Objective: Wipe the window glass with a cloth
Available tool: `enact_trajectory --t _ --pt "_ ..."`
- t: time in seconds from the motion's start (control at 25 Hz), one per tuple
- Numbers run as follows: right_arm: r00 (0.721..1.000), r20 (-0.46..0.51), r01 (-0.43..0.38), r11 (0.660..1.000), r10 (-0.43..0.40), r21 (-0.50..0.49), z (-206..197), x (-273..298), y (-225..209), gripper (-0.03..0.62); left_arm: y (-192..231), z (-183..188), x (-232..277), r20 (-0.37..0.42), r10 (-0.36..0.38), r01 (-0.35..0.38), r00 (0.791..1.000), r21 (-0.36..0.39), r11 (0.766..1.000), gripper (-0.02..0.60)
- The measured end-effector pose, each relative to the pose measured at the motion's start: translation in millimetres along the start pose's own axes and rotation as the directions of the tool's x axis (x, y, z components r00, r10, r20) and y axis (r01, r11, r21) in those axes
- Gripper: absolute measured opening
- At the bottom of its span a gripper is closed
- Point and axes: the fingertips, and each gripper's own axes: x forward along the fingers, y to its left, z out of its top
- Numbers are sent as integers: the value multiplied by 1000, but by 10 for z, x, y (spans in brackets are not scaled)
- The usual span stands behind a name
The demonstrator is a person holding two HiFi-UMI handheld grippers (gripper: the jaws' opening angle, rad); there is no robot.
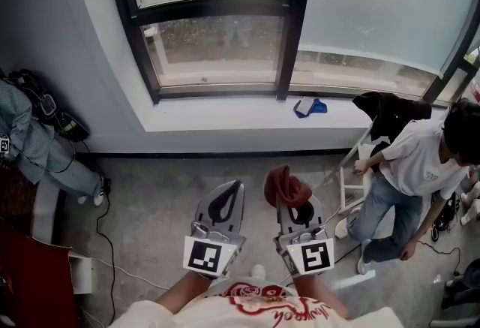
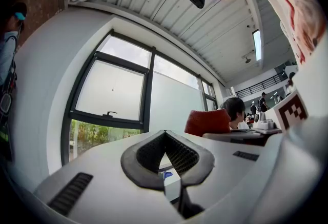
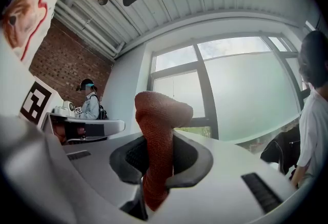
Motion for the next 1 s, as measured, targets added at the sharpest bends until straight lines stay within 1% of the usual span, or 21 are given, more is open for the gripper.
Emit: enact_trajectory --t 0.08,0.32,0.44,0.64,0.76,0.88,1.0 --pt "1000 -5 8 1000 -8 6 4 -6 -30 69 -27 6 10 3 2 -2 1000 -7 1000 20" --pt "1000 -10 0 1000 0 5 18 -42 -121 69 -101 16 45 -8 12 -12 1000 8 1000 20" --pt "999 -43 4 1000 -4 -2 -28 -56 -229 69 -155 3 104 -4 21 -21 1000 8 1000 20" --pt "998 -56 -5 1000 6 15 -33 -104 -433 69 -325 -28 233 -3 36 -36 999 13 999 20" --pt "998 -49 -31 999 31 10 -26 -140 -499 69 -428 -38 262 -3 50 -49 999 16 999 20" --pt "997 -40 -62 998 62 15 -81 -163 -561 69 -511 -45 298 5 60 -60 998 0 998 20" --pt "996 -48 -71 997 72 27 -124 -146 -630 69 -537 -67 350 -5 71 -71 997 4 997 20"
